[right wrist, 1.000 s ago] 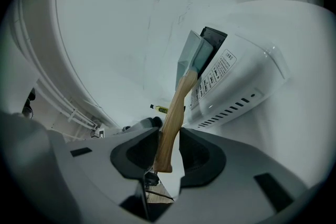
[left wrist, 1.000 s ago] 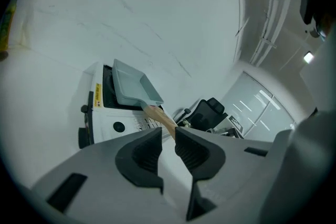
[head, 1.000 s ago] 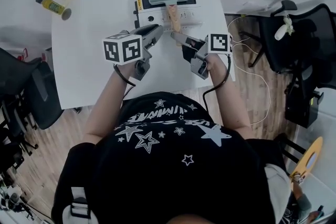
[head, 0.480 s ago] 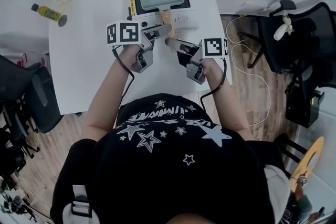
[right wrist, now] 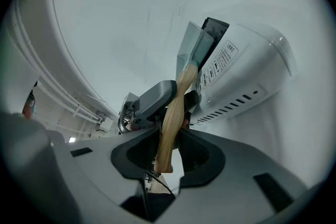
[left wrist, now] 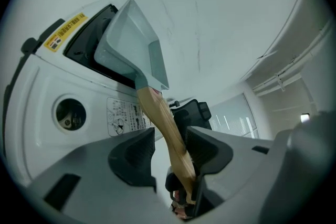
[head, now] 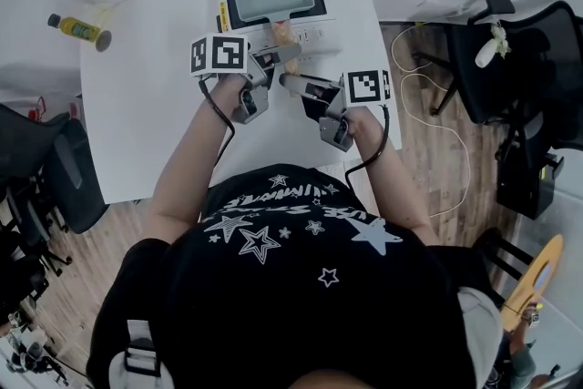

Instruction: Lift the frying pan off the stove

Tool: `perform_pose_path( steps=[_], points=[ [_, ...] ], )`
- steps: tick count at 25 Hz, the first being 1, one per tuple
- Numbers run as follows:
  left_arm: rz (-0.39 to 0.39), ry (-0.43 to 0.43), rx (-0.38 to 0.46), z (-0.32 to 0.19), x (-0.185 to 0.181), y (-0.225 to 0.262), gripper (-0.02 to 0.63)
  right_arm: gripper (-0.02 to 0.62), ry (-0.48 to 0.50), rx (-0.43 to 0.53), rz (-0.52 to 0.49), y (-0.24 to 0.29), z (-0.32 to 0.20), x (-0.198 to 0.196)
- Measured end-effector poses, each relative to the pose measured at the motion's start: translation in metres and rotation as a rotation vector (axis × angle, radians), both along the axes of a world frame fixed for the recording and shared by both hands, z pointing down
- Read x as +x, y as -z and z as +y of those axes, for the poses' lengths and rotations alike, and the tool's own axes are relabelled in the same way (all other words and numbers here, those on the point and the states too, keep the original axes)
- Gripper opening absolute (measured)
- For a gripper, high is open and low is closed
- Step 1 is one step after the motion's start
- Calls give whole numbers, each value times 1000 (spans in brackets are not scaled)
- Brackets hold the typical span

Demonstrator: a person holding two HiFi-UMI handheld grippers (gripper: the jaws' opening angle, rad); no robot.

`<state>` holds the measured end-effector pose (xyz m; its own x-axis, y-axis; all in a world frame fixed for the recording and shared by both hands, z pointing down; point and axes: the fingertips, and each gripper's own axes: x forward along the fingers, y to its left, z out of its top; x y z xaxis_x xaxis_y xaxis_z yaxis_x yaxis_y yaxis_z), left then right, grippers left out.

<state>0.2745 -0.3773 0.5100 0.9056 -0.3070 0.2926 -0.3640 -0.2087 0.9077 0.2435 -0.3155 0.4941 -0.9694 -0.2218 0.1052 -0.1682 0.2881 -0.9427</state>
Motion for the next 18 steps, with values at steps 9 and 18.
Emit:
perform_pose_path(
  steps=[9, 18],
  points=[
    [28, 11, 31, -1, 3, 4, 163, 110, -23, -15, 7, -4, 0, 6],
    [76, 4, 40, 12, -11, 13, 159, 118, -37, 9, 35, 4, 13, -13]
  ],
)
